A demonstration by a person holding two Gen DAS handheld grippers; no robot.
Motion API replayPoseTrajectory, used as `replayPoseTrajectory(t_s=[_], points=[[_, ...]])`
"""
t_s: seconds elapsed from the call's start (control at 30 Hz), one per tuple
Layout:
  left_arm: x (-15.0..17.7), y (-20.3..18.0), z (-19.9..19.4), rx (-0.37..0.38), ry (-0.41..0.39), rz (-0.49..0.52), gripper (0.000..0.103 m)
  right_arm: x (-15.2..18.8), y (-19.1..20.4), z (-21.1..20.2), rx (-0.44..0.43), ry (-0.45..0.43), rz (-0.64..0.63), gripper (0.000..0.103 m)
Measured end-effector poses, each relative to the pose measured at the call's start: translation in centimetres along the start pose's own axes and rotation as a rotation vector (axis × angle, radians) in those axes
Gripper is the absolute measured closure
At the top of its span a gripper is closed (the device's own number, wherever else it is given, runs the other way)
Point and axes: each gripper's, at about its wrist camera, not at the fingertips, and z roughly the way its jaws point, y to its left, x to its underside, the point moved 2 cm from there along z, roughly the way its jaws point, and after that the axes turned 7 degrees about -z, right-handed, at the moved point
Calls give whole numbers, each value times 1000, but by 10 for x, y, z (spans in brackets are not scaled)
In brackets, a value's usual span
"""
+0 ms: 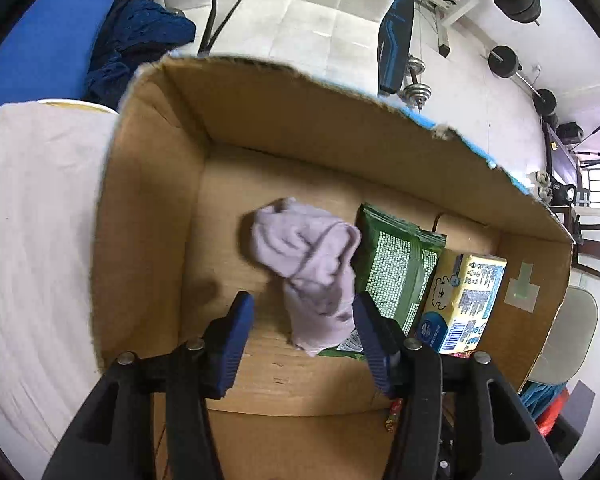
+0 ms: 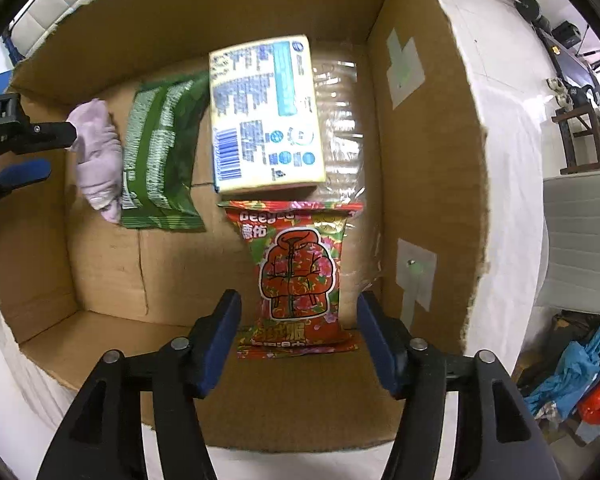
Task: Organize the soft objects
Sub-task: 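Lower the sock and candy bag into the box and release both tools, then grasp the blue stick snack with the right tool while the left tool grasps the orange seed bag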
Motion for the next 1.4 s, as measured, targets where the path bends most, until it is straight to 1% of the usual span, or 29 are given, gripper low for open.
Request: replayPoseTrajectory(t_s=[0.1,0.13,0.17,0.2,0.23,0.27,0.3,0.33,0.37,0.4,0.5,0.53,0.57,0.63,0.73,0.77,0.8,0.9,0.97,1.0,1.13,1.27,1.33,1.4], points=[[7,1,-13,-5,-27,13,53,2,1,-11,6,-17,-7,40],[11,2,-18,-8,-41,22,50,4,3,-15,9,-19,-9,40],[15,1,-24,-19,-59,32,40,5,5,-17,7,-21,-11,39],[21,0,-30,-28,-83,48,36,6,7,-19,3,-25,-15,39],[29,-1,-35,-34,-104,70,32,8,7,-21,5,-29,-15,36],[35,-4,-39,-48,-123,92,28,10,8,-25,2,-38,-13,33],[47,-4,-45,-71,-149,122,25,10,9,-27,-3,-44,-12,33],[55,-3,-49,-82,-165,141,16,12,10,-29,-8,-51,-10,33],[60,-1,-52,-87,-177,155,10,14,10,-32,-13,-58,-10,33],[69,1,-56,-92,-191,163,8,19,11,-34,-18,-63,-9,33],[90,10,-62,-84,-201,166,7,23,10,-41,-33,-76,-7,32],[94,12,-63,-83,-206,160,7,26,11,-44,-36,-81,-8,25],[101,16,-67,-86,-223,153,7,29,12,-46,-46,-90,-11,13],[111,13,-73,-90,-248,150,7,35,14,-54,-59,-101,-13,1],[125,15,-84,-102,-300,158,6,44,19,-63,-33,-128,-28,1],[129,16,-88,-104,-318,160,2,47,20,-66,-27,-137,-30,1],[133,18,-93,-104,-338,158,0,51,21,-70,-25,-148,-33,0],[144,23,-103,-109,-366,136,0,62,24,-82,-21,-177,-34,0],[153,25,-111,-84,-384,127,0,71,25,-89,-25,-195,-27,0],[160,26,-117,-82,-406,127,0,76,26,-92,-20,-207,-25,0],[181,25,-137,-79,-454,145,0,96,29,-111,-4,-258,-20,0],[202,23,-161,-91,-517,169,0,116,30,-140,23,-338,-15,0],[213,22,-174,-92,-552,179,0,125,28,-155,16,-379,3,0],[221,22,-182,-87,-561,185,0,135,27,-167,2,-403,20,0]])
